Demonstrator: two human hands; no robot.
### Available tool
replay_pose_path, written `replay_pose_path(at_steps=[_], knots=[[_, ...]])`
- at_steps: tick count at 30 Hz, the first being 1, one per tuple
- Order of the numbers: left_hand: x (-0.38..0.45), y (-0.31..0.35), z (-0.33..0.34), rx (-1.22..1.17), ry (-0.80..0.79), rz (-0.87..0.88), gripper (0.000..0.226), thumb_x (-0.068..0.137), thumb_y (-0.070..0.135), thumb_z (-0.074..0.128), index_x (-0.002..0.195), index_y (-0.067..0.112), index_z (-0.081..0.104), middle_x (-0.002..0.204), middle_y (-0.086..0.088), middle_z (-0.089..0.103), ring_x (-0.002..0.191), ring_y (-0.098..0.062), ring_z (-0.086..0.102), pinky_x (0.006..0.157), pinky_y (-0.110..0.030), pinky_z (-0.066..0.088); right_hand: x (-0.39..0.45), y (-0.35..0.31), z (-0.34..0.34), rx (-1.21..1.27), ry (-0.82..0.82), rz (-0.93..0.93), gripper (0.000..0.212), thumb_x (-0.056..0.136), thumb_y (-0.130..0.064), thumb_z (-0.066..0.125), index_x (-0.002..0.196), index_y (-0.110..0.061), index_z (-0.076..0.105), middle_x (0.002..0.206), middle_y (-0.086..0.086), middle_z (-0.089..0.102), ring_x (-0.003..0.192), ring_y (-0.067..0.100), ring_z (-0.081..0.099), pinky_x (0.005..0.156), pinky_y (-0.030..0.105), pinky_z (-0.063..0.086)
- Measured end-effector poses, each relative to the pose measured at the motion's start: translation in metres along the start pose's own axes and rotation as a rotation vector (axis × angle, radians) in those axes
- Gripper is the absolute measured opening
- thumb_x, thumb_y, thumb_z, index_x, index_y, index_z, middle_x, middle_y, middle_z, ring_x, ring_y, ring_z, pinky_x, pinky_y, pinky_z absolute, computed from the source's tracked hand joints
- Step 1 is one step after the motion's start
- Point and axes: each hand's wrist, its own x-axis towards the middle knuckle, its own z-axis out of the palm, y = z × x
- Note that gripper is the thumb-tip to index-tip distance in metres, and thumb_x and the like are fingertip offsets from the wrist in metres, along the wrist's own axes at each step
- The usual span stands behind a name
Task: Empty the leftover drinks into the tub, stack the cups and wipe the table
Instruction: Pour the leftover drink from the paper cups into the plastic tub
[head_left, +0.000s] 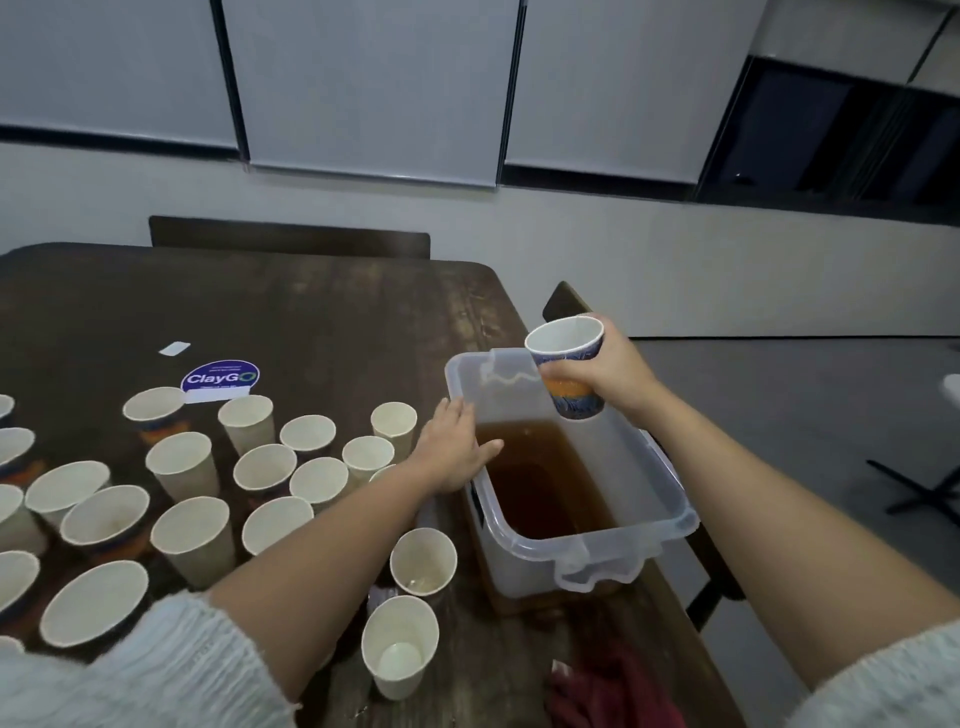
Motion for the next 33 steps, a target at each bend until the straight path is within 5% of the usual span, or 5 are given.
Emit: replay_pose_path(at_steps=[3, 12, 33], knots=[[-0.001, -0.008, 0.010, 0.006, -0.016, -0.002, 0.070, 0.102, 0.047, 0.029, 0.154, 0.010, -0.001, 0.162, -0.007, -0.008, 0.149, -0.024, -0.008, 0.120, -0.044, 0.006, 0.000, 0.012, -0.009, -0.150, -0.062, 0.013, 0.063, 0.069, -0.016, 0.086, 0.119, -0.017, 0.047, 0.109, 0.003, 0.060, 0.100, 0.016, 0.059, 0.075, 0.024, 0.050], [-0.004, -0.016, 0.020, -0.092, 0.026, 0.035, 0.063, 0.104, 0.044, 0.023, 0.154, 0.016, -0.003, 0.162, -0.001, -0.012, 0.149, -0.022, -0.008, 0.121, -0.043, 0.005, 0.000, 0.027, -0.019, -0.414, -0.177, 0.033, 0.067, 0.072, -0.024, 0.084, 0.125, -0.020, 0.043, 0.107, -0.004, 0.053, 0.099, 0.013, 0.052, 0.068, 0.020, 0.042], [0.000, -0.020, 0.026, -0.113, 0.054, 0.044, 0.062, 0.104, 0.044, 0.024, 0.154, 0.019, -0.001, 0.162, 0.000, -0.008, 0.149, -0.020, -0.006, 0.120, -0.042, 0.006, 0.003, 0.022, -0.029, -0.586, -0.255, 0.029, 0.070, 0.074, -0.027, 0.083, 0.128, -0.018, 0.039, 0.108, -0.001, 0.052, 0.094, 0.011, 0.051, 0.061, 0.014, 0.039]])
